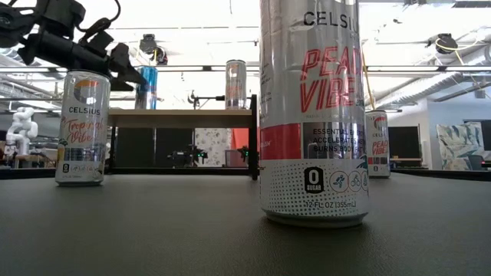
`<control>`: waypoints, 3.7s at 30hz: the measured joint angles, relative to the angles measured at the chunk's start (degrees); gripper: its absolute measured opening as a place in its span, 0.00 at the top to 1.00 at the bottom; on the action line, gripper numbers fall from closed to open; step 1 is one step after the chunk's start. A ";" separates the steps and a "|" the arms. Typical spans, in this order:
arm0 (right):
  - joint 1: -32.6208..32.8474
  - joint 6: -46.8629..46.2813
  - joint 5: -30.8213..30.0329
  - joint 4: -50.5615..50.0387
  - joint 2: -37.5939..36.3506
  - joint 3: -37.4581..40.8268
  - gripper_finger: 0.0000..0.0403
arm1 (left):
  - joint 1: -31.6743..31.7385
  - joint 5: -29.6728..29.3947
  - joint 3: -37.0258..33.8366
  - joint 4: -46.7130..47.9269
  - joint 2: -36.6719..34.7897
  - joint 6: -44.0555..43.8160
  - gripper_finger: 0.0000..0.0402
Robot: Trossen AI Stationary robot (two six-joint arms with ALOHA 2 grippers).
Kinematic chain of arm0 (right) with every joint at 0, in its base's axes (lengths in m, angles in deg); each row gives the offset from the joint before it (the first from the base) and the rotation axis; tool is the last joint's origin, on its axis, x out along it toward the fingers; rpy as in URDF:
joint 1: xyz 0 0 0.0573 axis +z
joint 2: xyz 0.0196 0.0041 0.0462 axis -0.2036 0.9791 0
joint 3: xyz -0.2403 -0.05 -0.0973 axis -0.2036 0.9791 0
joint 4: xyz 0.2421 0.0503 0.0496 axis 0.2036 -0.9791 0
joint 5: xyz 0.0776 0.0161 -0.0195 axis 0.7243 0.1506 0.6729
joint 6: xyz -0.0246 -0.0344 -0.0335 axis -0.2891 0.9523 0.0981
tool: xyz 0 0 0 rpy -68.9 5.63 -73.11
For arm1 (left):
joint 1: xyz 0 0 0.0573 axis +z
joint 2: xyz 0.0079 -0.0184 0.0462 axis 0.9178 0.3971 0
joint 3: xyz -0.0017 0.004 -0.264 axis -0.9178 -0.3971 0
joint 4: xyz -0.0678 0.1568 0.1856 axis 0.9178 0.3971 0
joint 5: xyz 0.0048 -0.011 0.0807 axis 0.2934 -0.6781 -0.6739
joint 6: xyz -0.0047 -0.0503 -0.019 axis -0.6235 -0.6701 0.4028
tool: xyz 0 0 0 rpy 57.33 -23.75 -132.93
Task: Place canned beverage on shelf
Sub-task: Put the top blue soda can on the shelf
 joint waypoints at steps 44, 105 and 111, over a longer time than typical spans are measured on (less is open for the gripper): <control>-0.02 0.00 0.00 0.04 0.00 0.00 0.35 | -11.20 11.34 0.01 -10.07 -0.59 -6.16 0.24; -0.02 0.00 -0.02 8.61 -0.02 -0.02 0.35 | -11.20 -13.92 0.01 -8.47 6.87 0.07 0.27; -0.02 0.00 -0.02 8.61 -0.01 -0.02 0.35 | -11.18 -15.46 0.01 -6.28 6.85 0.31 0.27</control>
